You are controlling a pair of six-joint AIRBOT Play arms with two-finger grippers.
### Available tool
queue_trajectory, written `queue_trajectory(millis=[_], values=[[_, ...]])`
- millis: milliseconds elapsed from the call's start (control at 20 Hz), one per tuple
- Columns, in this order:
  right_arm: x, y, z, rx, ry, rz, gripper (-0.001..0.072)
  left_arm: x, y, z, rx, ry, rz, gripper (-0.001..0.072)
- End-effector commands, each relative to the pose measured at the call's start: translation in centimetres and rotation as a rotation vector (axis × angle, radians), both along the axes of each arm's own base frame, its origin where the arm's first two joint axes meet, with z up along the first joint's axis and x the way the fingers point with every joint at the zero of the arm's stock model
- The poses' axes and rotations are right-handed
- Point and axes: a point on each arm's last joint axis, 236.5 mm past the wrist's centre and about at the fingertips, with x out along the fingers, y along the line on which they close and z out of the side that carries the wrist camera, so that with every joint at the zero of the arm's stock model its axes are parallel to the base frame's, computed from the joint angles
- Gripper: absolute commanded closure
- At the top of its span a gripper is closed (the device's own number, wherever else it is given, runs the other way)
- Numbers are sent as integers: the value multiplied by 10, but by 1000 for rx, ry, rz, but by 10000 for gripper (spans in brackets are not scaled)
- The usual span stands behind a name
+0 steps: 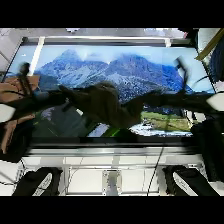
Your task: Fold the clothes and pants, and hang the long-sleeved shirts on hangers.
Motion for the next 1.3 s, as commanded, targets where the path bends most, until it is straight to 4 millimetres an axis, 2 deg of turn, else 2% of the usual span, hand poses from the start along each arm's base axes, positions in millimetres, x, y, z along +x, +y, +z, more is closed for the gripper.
queue_trajectory(millis=[0,50,100,150,200,350,450,550,650,700,750,800,900,1000,1050,1150,1250], values=[[-20,-11,116,16,-277,-49,709,-19,2,97,27,-213,-17,686],[-13,-19,127,-7,-317,-88,710,-16,2,110,27,-234,-16,686],[1,-30,131,-60,-352,-137,710,-10,2,113,28,-236,-15,686],[19,-43,124,-116,-345,-192,711,1,6,106,41,-217,-2,686],[41,-55,106,-178,-308,-242,711,13,12,91,53,-168,28,686],[104,-82,26,-282,-103,-311,711,57,37,9,140,60,116,686],[144,-93,-40,-299,54,-327,710,78,35,-49,160,205,103,685],[177,-92,-107,-289,187,-333,708,92,28,-106,174,330,84,685],[208,-87,-160,-229,271,-371,705,106,16,-153,142,416,78,683],[221,-85,-181,-193,296,-402,668,112,7,-169,95,449,86,646],[231,-85,-195,-165,313,-428,477,119,1,-181,44,473,101,353],[239,-87,-204,-153,313,-454,283,124,-2,-186,13,479,117,105],[245,-104,-202,-176,283,-483,284,132,11,-181,0,459,149,78],[238,-138,-184,-233,256,-503,284,132,36,-157,-13,426,187,78],[229,-159,-174,-268,253,-513,284,128,52,-140,-23,405,212,78],[198,-205,-153,-363,270,-521,284,112,81,-108,-3,368,246,79],[163,-236,-136,-436,290,-512,284,81,99,-95,53,372,255,79]])
